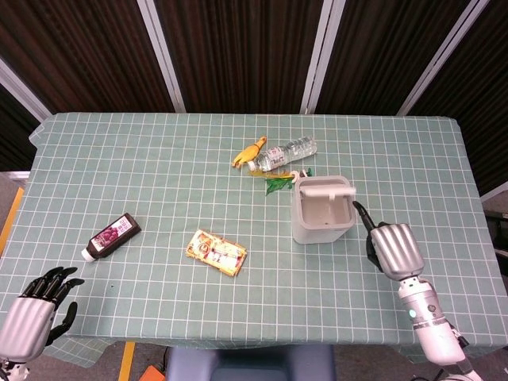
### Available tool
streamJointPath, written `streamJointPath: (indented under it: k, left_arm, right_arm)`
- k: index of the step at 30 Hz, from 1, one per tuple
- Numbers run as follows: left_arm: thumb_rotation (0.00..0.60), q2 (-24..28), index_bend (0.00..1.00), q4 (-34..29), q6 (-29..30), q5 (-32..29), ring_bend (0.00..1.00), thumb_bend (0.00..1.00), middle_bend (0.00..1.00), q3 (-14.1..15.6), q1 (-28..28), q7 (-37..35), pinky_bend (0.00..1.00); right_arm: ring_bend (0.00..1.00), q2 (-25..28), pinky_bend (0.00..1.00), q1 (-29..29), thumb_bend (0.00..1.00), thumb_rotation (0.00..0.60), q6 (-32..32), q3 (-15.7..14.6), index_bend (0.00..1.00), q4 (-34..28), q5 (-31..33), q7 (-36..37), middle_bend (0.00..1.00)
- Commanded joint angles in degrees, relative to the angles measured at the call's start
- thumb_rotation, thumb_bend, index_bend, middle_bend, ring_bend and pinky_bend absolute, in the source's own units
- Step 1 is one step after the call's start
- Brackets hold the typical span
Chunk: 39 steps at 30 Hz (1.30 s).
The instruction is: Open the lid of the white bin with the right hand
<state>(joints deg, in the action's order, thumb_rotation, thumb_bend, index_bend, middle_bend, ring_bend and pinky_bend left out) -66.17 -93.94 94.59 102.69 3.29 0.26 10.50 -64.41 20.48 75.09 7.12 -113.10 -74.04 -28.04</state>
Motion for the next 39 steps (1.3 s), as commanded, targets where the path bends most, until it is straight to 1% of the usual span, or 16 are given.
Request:
streamJointPath:
  k: [1, 3, 4, 5, 6, 8, 9, 11, 13, 15, 17, 19, 21, 26, 32, 39]
  left_arm:
    - [0.600, -0.11, 0.32, 0.03, -0.13, 0.09, 0.18, 0.50, 0.21, 0.07, -0.03, 0.24, 0.33]
    - [0.600, -0.16, 0.32, 0.01, -0.24, 0.04, 0.18, 0.50, 0.21, 0.12, -0.02, 0.35, 0.33]
    - [0.600, -0.17, 0.32, -0.01, -0.31, -0.04, 0.18, 0.50, 0.21, 0.09, -0.04, 0.36, 0.33]
    - [0.600, -0.18, 0.32, -0.01, -0.33, -0.09, 0.18, 0.50, 0.21, 0.07, -0.04, 0.37, 0.33]
    - [0.600, -0.18, 0.32, -0.02, -0.32, -0.15, 0.18, 0.50, 0.21, 0.05, -0.04, 0.36, 0.33]
    - [0.600, -0.21, 0.32, -0.01, -0.29, -0.18, 0.18, 0.50, 0.21, 0.03, -0.02, 0.33, 0.33]
    - [0.600, -0.22, 0.32, -0.01, -0.28, -0.17, 0.18, 0.50, 0.21, 0.04, -0.01, 0.35, 0.33]
    - [0.600, -0.29, 0.32, 0.00, -0.31, -0.12, 0.18, 0.50, 0.21, 0.06, -0.01, 0.48, 0.33]
    - [0.600, -0.36, 0.32, -0.01, -0.39, -0.08, 0.18, 0.50, 0.21, 0.12, 0.00, 0.72, 0.33]
    - [0.600, -0.44, 0.32, -0.06, -0.47, -0.08, 0.18, 0.50, 0.21, 0.17, 0.04, 0.99, 0.33]
    - [0.600, -0.50, 0.32, -0.12, -0.52, -0.09, 0.18, 0.50, 0.21, 0.24, 0.11, 1.31, 0.33]
    - [0.600, -0.57, 0.32, -0.20, -0.42, -0.06, 0.18, 0.50, 0.21, 0.25, 0.19, 1.50, 0.33]
    - [0.600, -0.61, 0.32, -0.16, -0.33, 0.05, 0.18, 0.50, 0.21, 0.24, 0.19, 1.53, 0.33]
    - [0.600, -0.61, 0.32, -0.11, -0.65, -0.19, 0.18, 0.50, 0.21, 0.22, 0.10, 1.48, 0.33]
    - [0.600, -0.40, 0.32, -0.03, -0.76, -0.35, 0.18, 0.50, 0.21, 0.20, 0.00, 0.90, 0.33]
    - [0.600, -0.38, 0.32, 0.08, -0.92, -0.48, 0.18, 0.50, 0.21, 0.11, -0.16, 0.59, 0.33]
  right_arm:
    - [0.70, 3.28, 0.89, -2.22, 0.90, 0.600, 3.27, 0.92, 0.14, -0.59, -3.30, 5.23, 0.82]
    - [0.65, 4.55, 0.89, -3.41, 0.86, 0.600, 5.16, 0.76, 0.12, 0.15, -5.55, 8.04, 0.79]
    - [0.62, 5.25, 0.88, -4.44, 0.82, 0.600, 6.70, 0.50, 0.10, 0.84, -6.99, 9.83, 0.73]
    - [0.59, 5.78, 0.86, -5.33, 0.76, 0.600, 7.82, 0.15, 0.08, 1.26, -7.92, 11.23, 0.63]
    - [0.57, 6.34, 0.84, -6.29, 0.73, 0.600, 8.88, -0.31, 0.07, 1.65, -8.75, 12.65, 0.57]
    - [0.48, 7.84, 0.73, -8.80, 0.63, 0.600, 11.01, -1.94, 0.05, 2.48, -10.46, 16.09, 0.42]
    - [0.43, 8.51, 0.68, -9.93, 0.59, 0.600, 11.73, -2.85, 0.04, 2.95, -11.19, 17.56, 0.38]
    - [0.28, 9.73, 0.48, -12.60, 0.48, 0.600, 13.31, -5.15, 0.02, 4.55, -12.77, 20.72, 0.29]
    - [0.10, 9.93, 0.25, -15.03, 0.37, 0.600, 14.93, -7.18, 0.02, 7.26, -14.31, 23.18, 0.18]
    - [0.03, 9.26, 0.20, -16.62, 0.33, 0.600, 15.83, -8.52, 0.03, 10.06, -15.30, 25.22, 0.09]
    - [0.00, 8.24, 0.16, -17.78, 0.31, 0.600, 16.21, -9.72, 0.03, 13.53, -16.52, 26.77, 0.01]
    - [0.00, 6.96, 0.09, -18.65, 0.28, 0.600, 16.58, -10.17, 0.01, 15.82, -16.88, 27.54, 0.00]
    - [0.00, 6.31, 0.05, -18.72, 0.26, 0.600, 16.79, -10.43, 0.00, 16.91, -18.42, 26.60, 0.00]
    - [0.00, 3.93, 0.04, -19.33, 0.25, 0.600, 18.23, -10.48, 0.00, 19.70, -21.24, 25.43, 0.00]
    - [0.00, 3.28, 0.00, -19.84, 0.25, 0.600, 18.42, -10.36, 0.00, 20.17, -21.97, 25.06, 0.00]
    - [0.00, 3.02, 0.00, -19.95, 0.25, 0.600, 17.56, -9.95, 0.00, 20.26, -21.59, 24.75, 0.00]
